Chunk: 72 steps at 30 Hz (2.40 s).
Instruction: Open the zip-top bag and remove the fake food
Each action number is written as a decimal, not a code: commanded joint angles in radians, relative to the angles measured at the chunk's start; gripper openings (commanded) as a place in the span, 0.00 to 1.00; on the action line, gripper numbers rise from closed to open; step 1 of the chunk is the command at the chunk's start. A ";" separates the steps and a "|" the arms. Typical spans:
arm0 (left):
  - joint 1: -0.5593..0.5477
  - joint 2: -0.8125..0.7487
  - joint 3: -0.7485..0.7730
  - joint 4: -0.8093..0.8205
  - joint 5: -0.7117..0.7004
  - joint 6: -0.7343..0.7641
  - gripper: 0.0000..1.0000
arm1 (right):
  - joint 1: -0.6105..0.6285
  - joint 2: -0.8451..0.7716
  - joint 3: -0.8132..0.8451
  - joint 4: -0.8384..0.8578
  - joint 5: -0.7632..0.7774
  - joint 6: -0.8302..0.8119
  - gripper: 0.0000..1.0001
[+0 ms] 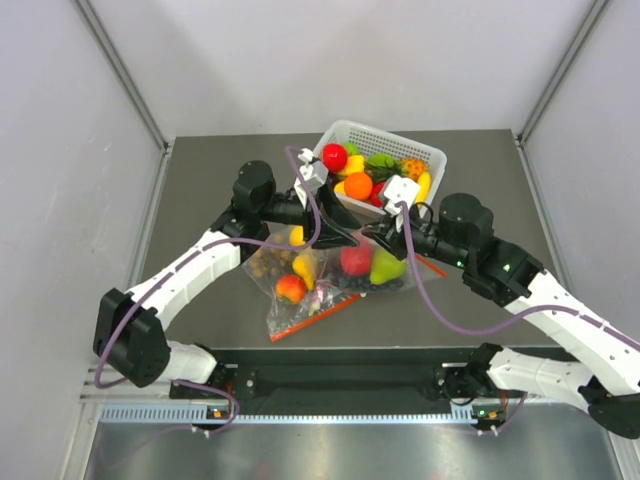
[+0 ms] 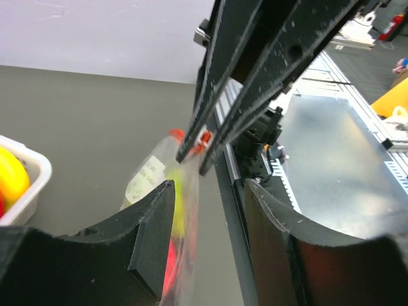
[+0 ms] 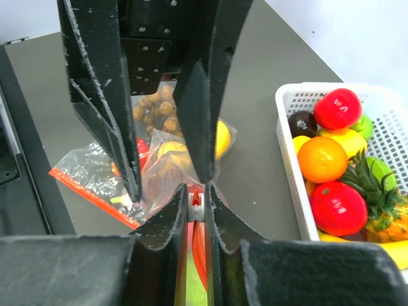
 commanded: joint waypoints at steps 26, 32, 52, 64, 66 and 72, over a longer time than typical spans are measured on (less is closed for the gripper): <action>-0.088 0.008 0.063 -0.028 -0.203 0.174 0.20 | -0.013 -0.028 0.046 0.010 -0.085 0.023 0.00; -0.088 -0.001 0.045 0.051 -0.183 0.123 0.00 | -0.013 -0.043 0.023 -0.010 -0.056 0.021 0.00; -0.063 -0.009 0.015 0.287 -0.241 -0.070 0.00 | -0.014 -0.077 -0.082 -0.040 0.029 0.029 0.00; -0.026 -0.038 -0.004 0.328 -0.255 -0.108 0.00 | -0.014 -0.077 -0.102 -0.040 0.040 0.030 0.00; -0.014 -0.044 -0.008 0.333 -0.255 -0.117 0.00 | -0.014 -0.080 -0.106 -0.040 0.043 0.030 0.00; 0.023 -0.053 -0.018 0.381 -0.227 -0.165 0.00 | -0.014 -0.077 -0.111 -0.048 0.061 0.032 0.00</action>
